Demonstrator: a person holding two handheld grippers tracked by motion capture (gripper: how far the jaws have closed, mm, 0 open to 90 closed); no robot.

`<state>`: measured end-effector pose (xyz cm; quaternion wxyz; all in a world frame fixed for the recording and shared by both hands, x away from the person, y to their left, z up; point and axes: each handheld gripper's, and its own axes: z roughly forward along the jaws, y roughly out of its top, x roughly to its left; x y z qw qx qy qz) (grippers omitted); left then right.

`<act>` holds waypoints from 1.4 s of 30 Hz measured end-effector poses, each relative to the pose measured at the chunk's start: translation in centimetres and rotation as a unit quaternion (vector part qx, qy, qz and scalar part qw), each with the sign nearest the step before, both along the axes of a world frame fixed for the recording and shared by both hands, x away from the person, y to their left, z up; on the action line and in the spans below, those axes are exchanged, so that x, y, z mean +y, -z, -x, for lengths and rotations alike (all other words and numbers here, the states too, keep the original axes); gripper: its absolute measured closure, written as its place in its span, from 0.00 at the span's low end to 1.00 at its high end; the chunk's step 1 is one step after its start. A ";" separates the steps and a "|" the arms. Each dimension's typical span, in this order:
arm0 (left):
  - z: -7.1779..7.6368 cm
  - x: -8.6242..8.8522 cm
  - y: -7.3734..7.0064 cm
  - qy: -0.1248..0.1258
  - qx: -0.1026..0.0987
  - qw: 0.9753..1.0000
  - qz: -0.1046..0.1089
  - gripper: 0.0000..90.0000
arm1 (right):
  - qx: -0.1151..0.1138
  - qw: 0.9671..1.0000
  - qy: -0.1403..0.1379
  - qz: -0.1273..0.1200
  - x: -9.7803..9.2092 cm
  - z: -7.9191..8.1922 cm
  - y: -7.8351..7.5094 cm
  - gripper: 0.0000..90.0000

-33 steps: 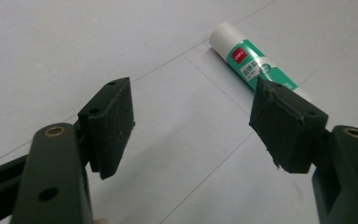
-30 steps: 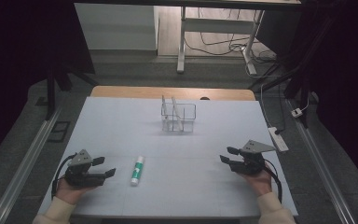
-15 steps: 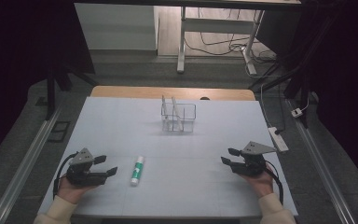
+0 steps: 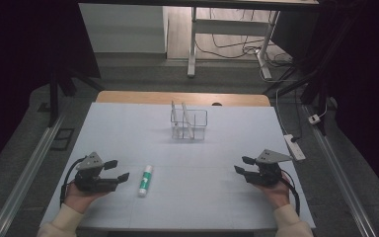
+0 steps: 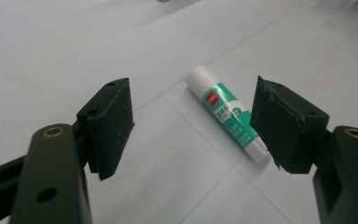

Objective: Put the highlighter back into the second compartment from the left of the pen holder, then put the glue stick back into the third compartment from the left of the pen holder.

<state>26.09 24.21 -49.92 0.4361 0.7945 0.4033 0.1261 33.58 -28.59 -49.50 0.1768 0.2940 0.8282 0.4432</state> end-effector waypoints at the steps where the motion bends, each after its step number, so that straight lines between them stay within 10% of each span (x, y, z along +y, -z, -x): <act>1: -0.1 -0.1 -0.1 0.000 0.001 1.000 0.000 0.33 | -0.001 1.000 0.000 0.000 0.0 0.0 0.0 0.53; 42: -3.6 -4.4 -0.3 0.040 0.020 0.999 -0.030 0.33 | 0.001 1.000 0.004 0.011 0.0 0.1 -0.1 0.53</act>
